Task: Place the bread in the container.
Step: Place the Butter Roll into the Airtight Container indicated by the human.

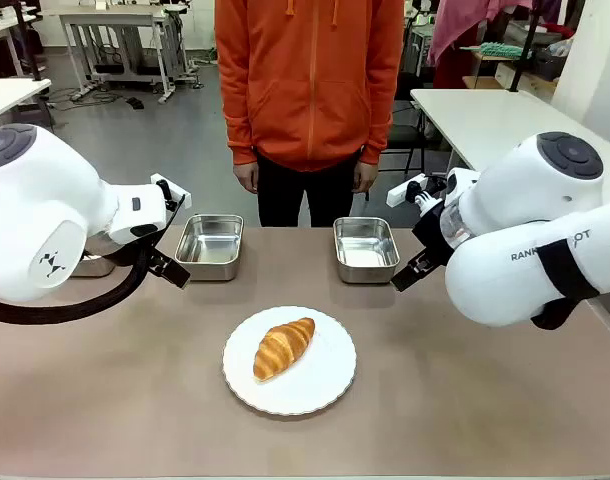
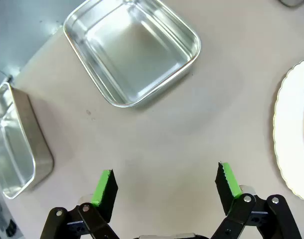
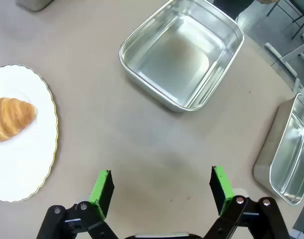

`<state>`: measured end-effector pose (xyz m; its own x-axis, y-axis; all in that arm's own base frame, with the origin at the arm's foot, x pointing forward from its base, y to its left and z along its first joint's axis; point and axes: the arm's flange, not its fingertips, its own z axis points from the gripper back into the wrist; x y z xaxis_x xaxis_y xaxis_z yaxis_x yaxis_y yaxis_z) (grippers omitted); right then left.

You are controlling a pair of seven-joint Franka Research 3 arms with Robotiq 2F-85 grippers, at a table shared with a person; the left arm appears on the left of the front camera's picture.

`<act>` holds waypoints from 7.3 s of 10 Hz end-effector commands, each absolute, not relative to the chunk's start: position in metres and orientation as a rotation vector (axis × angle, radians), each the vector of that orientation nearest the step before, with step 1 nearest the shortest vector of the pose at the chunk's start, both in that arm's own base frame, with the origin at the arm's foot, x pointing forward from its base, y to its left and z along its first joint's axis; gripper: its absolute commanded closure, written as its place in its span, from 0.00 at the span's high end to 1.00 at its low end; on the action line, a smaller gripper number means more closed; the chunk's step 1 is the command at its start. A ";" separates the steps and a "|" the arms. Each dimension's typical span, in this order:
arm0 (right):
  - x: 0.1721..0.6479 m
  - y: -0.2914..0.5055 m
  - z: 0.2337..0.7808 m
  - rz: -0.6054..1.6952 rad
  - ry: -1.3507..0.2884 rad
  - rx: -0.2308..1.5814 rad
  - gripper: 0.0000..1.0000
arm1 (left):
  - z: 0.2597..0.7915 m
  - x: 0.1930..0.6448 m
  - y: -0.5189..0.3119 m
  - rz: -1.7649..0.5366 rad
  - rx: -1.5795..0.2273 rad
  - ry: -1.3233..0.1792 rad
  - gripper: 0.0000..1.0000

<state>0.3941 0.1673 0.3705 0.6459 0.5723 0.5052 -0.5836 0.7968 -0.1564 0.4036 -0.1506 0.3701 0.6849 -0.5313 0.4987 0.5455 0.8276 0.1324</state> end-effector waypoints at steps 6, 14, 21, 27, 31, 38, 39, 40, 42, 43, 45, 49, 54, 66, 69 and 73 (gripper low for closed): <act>0.394 0.167 0.371 0.658 -0.568 0.021 1.00 | 0.370 0.404 -0.151 -0.604 -0.027 -0.550 1.00; 0.426 0.135 0.434 0.659 -0.584 0.097 1.00 | 0.427 0.426 -0.103 -0.572 -0.129 -0.584 1.00; 0.439 -0.063 0.501 0.885 -0.765 0.350 1.00 | 0.468 0.431 0.081 -0.879 -0.454 -0.659 1.00; 0.426 -0.071 0.506 0.856 -0.780 0.306 1.00 | 0.472 0.414 0.087 -0.867 -0.435 -0.682 1.00; 0.437 -0.120 0.527 0.880 -0.885 0.376 1.00 | 0.482 0.429 0.119 -0.842 -0.506 -0.735 1.00; 0.428 -0.202 0.541 0.747 -1.012 0.429 1.00 | 0.499 0.419 0.154 -0.727 -0.571 -0.892 1.00; 0.428 -0.204 0.541 0.745 -1.014 0.431 1.00 | 0.498 0.420 0.156 -0.703 -0.574 -0.891 1.00; 0.427 -0.205 0.541 0.745 -1.015 0.432 1.00 | 0.500 0.419 0.155 -0.688 -0.573 -0.893 1.00; 0.426 -0.206 0.542 0.737 -1.023 0.430 1.00 | 0.502 0.417 0.156 -0.650 -0.563 -0.892 1.00; 0.424 -0.205 0.543 0.737 -1.025 0.427 1.00 | 0.503 0.414 0.156 -0.636 -0.554 -0.890 1.00; 0.424 -0.206 0.545 0.729 -1.026 0.427 1.00 | 0.504 0.412 0.152 -0.608 -0.533 -0.861 1.00; 0.421 -0.206 0.545 0.710 -0.992 0.423 1.00 | 0.506 0.418 0.154 -0.623 -0.535 -0.857 1.00; 0.421 -0.206 0.545 0.710 -0.992 0.423 1.00 | 0.506 0.418 0.154 -0.623 -0.535 -0.857 1.00; 0.421 -0.206 0.545 0.710 -0.992 0.423 1.00 | 0.506 0.418 0.154 -0.623 -0.535 -0.857 1.00; 0.421 -0.206 0.545 0.710 -0.992 0.423 1.00 | 0.506 0.418 0.154 -0.623 -0.535 -0.857 1.00; 0.421 -0.206 0.545 0.710 -0.992 0.423 1.00 | 0.506 0.418 0.154 -0.623 -0.535 -0.857 1.00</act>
<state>0.4206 -0.2068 0.5446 0.3577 0.3470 0.8669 -0.7083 0.7059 0.0097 0.4175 0.1522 0.5053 0.5080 -0.2939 0.8096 0.6904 0.7010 -0.1787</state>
